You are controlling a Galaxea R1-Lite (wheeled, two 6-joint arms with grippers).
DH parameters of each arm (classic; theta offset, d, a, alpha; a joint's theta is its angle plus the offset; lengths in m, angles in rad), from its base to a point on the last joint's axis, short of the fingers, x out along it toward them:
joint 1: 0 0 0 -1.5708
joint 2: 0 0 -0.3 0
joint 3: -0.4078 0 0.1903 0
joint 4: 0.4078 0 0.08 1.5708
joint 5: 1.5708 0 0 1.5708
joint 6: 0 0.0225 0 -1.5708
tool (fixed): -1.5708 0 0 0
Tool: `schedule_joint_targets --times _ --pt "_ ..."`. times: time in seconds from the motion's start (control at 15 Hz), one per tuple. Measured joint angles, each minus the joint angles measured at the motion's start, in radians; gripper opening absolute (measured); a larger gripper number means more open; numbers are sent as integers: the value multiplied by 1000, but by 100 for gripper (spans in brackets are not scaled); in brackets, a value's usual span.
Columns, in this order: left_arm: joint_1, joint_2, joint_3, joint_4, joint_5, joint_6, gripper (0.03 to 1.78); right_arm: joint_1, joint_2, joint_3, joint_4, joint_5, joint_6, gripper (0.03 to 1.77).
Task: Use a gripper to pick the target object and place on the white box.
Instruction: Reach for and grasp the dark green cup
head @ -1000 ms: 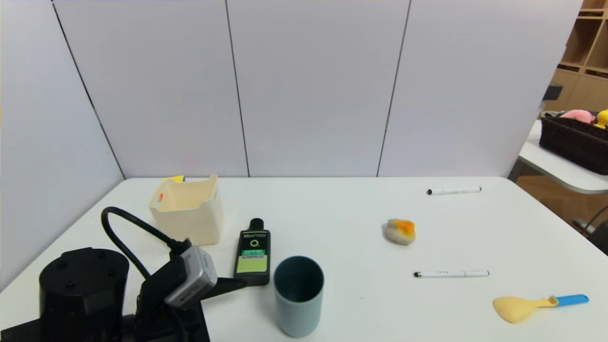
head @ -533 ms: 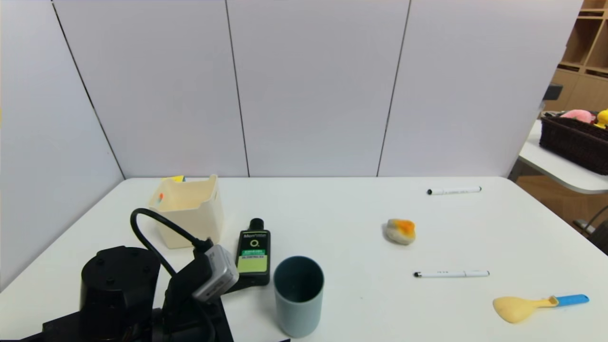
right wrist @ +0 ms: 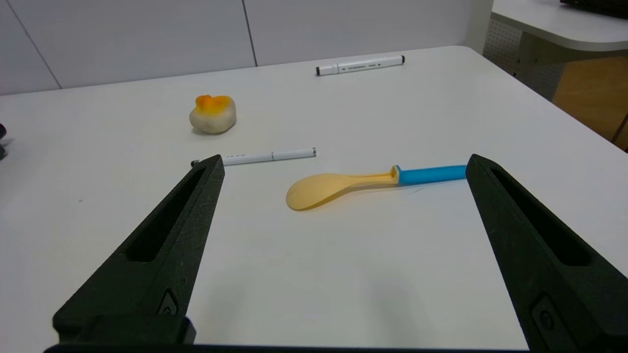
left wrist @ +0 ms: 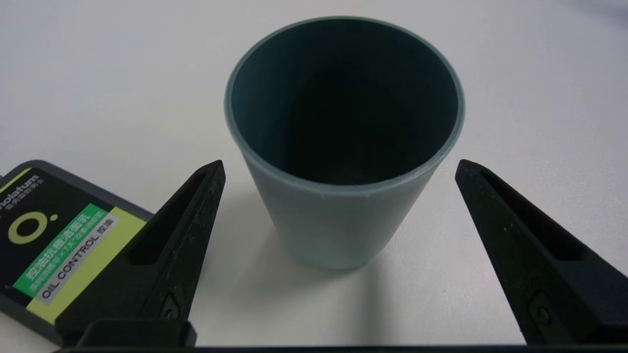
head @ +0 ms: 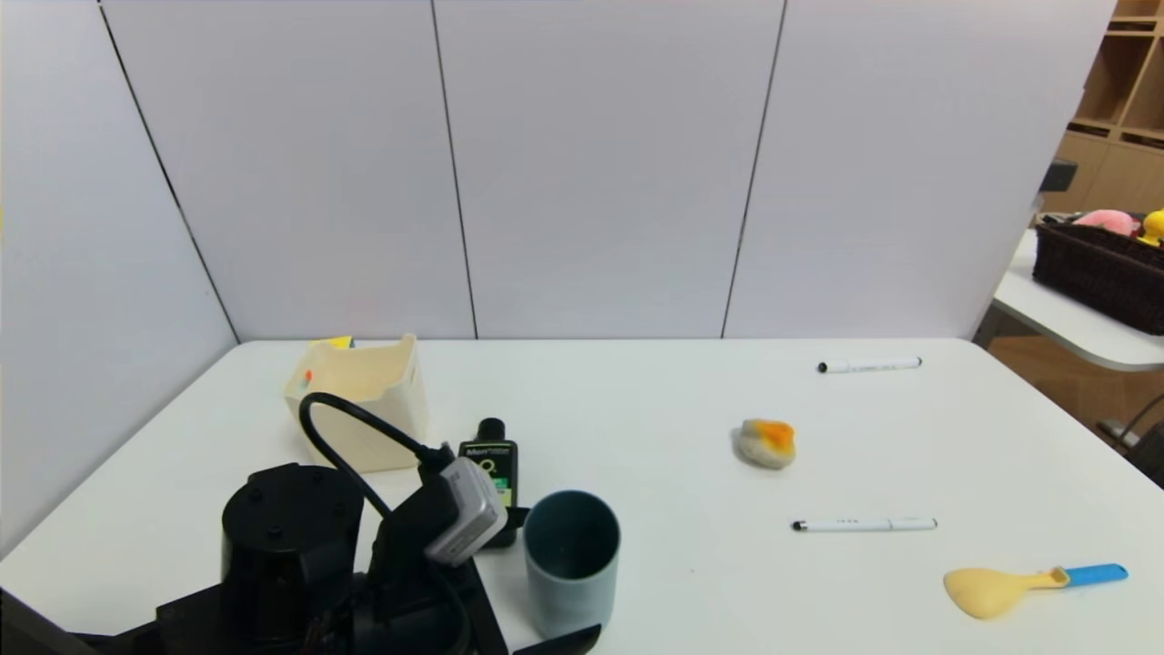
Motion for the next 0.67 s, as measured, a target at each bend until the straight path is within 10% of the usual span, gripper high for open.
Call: schedule_joint_targets --times 0.67 --pt "-23 110 -40 -72 22 -7 169 0 0 0 0 0 0 170"
